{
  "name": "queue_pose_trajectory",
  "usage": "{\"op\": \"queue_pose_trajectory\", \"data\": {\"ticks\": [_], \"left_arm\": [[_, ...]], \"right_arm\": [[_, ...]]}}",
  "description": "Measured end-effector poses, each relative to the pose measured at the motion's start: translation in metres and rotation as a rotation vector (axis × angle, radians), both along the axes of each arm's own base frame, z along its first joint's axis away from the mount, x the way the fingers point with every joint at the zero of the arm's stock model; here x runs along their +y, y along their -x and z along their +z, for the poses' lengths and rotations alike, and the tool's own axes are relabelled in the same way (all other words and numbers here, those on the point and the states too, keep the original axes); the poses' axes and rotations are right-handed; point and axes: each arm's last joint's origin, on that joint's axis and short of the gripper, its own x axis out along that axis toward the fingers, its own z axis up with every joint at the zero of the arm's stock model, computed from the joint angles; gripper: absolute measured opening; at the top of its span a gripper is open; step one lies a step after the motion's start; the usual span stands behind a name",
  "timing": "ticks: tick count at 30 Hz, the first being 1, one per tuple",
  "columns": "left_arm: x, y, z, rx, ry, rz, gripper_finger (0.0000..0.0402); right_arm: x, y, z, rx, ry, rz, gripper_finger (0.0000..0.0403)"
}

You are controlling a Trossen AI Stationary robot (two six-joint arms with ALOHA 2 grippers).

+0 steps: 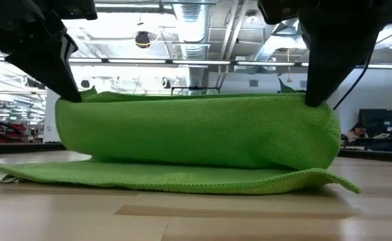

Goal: Roll microfiber towels into tight, uniform cylinder then place into a basket
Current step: Fold the green microfiber cloth

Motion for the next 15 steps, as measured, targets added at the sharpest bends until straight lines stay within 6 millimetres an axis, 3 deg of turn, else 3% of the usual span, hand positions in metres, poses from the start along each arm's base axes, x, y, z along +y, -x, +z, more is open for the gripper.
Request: {"op": "queue_pose_trajectory", "data": {"ticks": [15], "left_arm": [[-0.0028,0.0017,-0.0021,0.1,0.073,-0.083,0.0]], "right_arm": [[0.0052,-0.0061,0.0023,-0.063,0.005,0.161,0.001]]}}
